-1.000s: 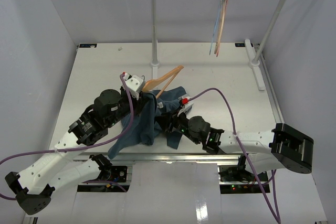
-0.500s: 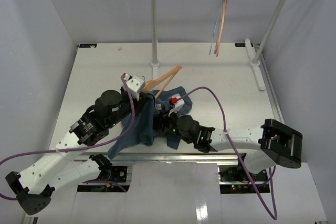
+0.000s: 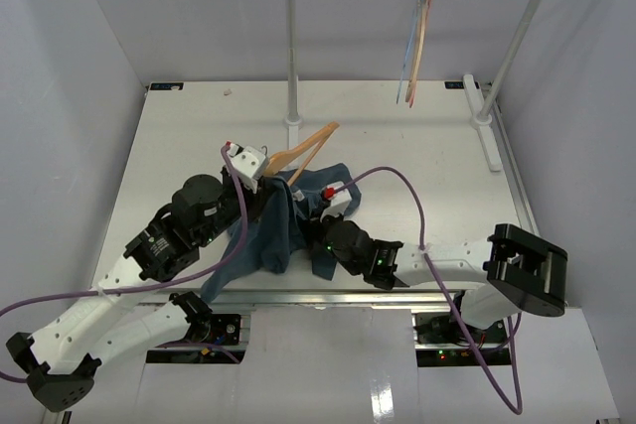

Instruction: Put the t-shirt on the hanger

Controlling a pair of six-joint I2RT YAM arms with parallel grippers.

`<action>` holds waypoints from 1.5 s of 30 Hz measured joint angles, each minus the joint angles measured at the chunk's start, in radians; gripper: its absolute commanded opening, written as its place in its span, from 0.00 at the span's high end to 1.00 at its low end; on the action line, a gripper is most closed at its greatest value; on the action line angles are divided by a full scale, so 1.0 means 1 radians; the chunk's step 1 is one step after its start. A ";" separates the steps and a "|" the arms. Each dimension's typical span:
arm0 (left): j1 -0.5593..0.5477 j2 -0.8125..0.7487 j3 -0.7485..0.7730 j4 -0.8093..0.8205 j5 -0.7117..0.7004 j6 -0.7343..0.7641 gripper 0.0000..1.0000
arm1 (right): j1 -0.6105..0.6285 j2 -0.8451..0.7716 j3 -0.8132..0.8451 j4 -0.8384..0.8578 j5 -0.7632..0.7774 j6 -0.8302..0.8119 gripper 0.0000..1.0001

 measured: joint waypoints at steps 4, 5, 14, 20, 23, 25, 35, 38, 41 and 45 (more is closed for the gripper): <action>0.000 -0.041 0.008 -0.048 0.119 0.015 1.00 | -0.129 -0.098 -0.101 -0.008 0.031 -0.009 0.92; 0.000 -0.050 0.011 -0.061 0.157 0.017 1.00 | -0.173 -0.114 -0.115 -0.006 0.027 -0.006 0.92; -0.003 -0.051 0.037 -0.167 0.334 0.058 1.00 | -0.534 -0.334 -0.213 0.044 -0.235 0.015 0.92; -0.001 -0.017 0.051 -0.185 0.372 0.091 1.00 | -0.688 -0.407 -0.239 0.026 -0.429 0.022 0.92; -0.001 -0.005 0.051 -0.192 0.393 0.103 1.00 | -0.739 -0.427 -0.241 0.011 -0.496 0.022 0.92; -0.001 0.002 0.051 -0.192 0.403 0.109 1.00 | -0.768 -0.444 -0.245 0.005 -0.530 0.021 0.92; -0.001 0.088 0.071 -0.224 0.361 0.137 1.00 | -0.828 -0.493 -0.244 -0.102 -0.579 -0.031 0.92; -0.004 0.105 0.072 -0.230 0.338 0.149 1.00 | -0.831 -0.516 -0.208 -0.193 -0.582 -0.058 0.92; -0.006 0.123 0.079 -0.234 0.325 0.161 1.00 | -0.837 -0.544 -0.163 -0.258 -0.593 -0.087 0.92; -0.006 0.157 0.098 -0.230 0.343 0.178 1.00 | -0.790 -0.543 -0.063 -0.341 -0.649 -0.164 0.92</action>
